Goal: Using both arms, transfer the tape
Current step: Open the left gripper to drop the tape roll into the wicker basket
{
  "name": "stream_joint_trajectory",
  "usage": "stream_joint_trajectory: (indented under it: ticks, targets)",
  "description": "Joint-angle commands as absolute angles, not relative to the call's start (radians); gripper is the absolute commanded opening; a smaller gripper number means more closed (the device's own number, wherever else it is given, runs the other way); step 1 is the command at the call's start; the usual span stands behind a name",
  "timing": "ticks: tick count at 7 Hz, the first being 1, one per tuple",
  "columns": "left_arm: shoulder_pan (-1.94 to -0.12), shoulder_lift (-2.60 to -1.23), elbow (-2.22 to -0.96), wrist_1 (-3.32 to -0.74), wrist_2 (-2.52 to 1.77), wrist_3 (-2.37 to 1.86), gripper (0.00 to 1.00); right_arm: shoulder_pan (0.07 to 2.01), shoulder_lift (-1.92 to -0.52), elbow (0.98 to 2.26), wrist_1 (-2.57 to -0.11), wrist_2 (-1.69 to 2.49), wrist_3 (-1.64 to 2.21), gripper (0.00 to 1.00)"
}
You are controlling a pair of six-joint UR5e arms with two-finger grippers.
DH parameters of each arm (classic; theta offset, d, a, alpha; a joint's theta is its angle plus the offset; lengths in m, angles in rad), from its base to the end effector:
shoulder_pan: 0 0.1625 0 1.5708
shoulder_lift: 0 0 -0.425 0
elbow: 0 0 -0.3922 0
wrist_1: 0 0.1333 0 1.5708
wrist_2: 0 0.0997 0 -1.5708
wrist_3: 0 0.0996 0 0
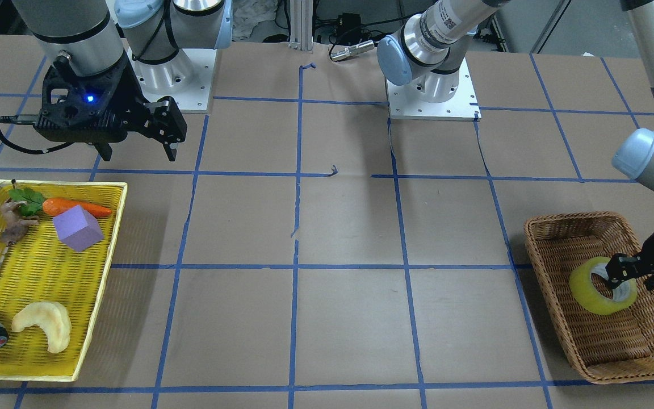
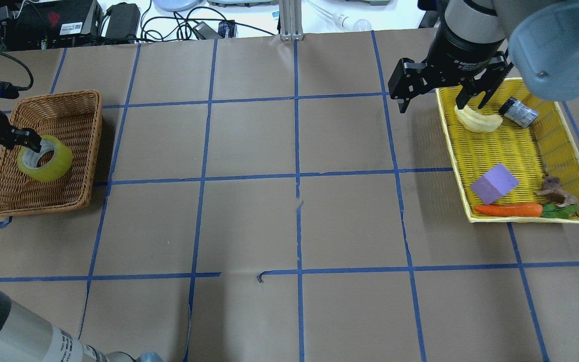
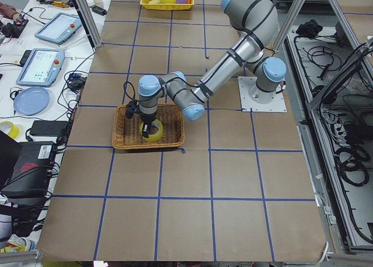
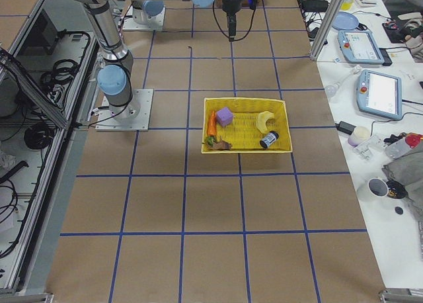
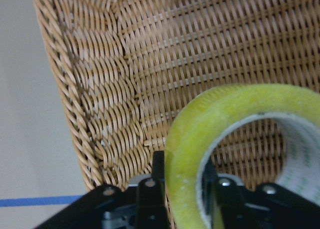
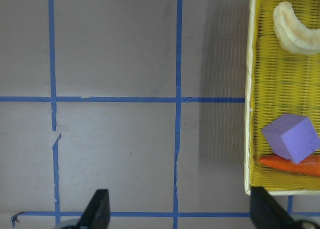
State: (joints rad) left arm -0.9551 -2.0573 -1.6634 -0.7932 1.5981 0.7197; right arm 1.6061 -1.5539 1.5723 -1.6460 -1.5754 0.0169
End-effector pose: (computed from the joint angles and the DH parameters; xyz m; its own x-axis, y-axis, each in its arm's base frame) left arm 0.2655 -0.6014 0.2456 -0.9846 0.0901 -0.1501 0.1101 0.9853 -0.1306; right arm 0.1506 -0.4995 0.4864 -0.9998 -0.0182 0.0036 -0.0183 0.9982 -0.0568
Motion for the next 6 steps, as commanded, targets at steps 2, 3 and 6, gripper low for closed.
stream_joint_trajectory:
  ticks: [2, 3, 6]
  targets:
    - [-1.084, -1.947, -1.658, -0.881, 1.591, 0.593, 0.92, 1.606, -1.554, 1.572, -1.646, -1.575, 0.017, 1.00]
    - [-1.154, -1.886, -1.651, -0.982, 1.586, 0.448, 0.92, 1.606, -1.554, 1.572, -1.646, -1.575, 0.017, 1.00]
    - [-1.392, -1.764, -1.580, -1.315, 1.565, 0.135, 0.92, 1.606, -1.554, 1.572, -1.644, -1.575, 0.017, 1.00]
